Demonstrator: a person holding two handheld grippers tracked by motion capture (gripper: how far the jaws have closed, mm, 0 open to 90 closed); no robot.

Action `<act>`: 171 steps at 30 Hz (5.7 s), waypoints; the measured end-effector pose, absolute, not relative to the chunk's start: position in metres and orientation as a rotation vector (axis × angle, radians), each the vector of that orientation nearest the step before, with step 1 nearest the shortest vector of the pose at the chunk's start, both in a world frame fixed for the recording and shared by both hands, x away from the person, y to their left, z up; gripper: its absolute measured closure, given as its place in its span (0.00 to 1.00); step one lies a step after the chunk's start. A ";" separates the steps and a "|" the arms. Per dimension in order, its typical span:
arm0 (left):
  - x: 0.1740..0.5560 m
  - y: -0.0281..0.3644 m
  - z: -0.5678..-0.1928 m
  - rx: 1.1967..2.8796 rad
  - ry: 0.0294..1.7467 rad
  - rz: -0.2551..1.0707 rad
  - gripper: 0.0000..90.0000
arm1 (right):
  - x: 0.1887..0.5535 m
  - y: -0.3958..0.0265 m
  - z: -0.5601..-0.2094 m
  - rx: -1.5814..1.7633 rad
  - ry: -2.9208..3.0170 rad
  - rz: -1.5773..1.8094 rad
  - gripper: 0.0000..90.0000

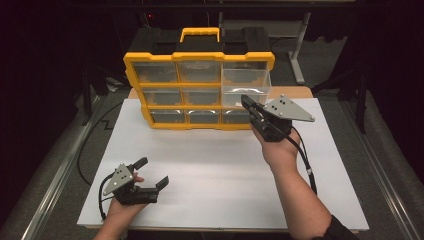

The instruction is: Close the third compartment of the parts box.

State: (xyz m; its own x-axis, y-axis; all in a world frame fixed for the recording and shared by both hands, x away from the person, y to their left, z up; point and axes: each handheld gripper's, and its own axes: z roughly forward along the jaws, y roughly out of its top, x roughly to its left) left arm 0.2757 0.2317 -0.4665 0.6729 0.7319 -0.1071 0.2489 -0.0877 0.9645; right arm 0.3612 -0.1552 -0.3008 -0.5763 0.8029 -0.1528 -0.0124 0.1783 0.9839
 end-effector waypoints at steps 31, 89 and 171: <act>0.275 0.232 -0.465 1.664 0.799 0.495 0.00 | 0.376 -0.154 -0.289 0.768 1.734 1.441 1.00; 0.275 0.233 -0.466 1.660 0.802 0.490 0.00 | 0.440 -0.148 -0.285 0.856 1.694 1.325 1.00; 0.276 0.238 -0.467 1.669 0.829 0.481 0.00 | 0.325 -0.239 -0.436 1.027 1.864 1.325 1.00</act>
State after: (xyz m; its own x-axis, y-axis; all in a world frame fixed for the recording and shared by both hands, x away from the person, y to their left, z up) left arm 0.2761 0.2379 -0.4667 0.6659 0.7376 -0.1122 0.2685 -0.0966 0.9584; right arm 0.3246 -0.2390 -0.4355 -0.5024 0.8632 -0.0502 0.2367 0.1931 0.9522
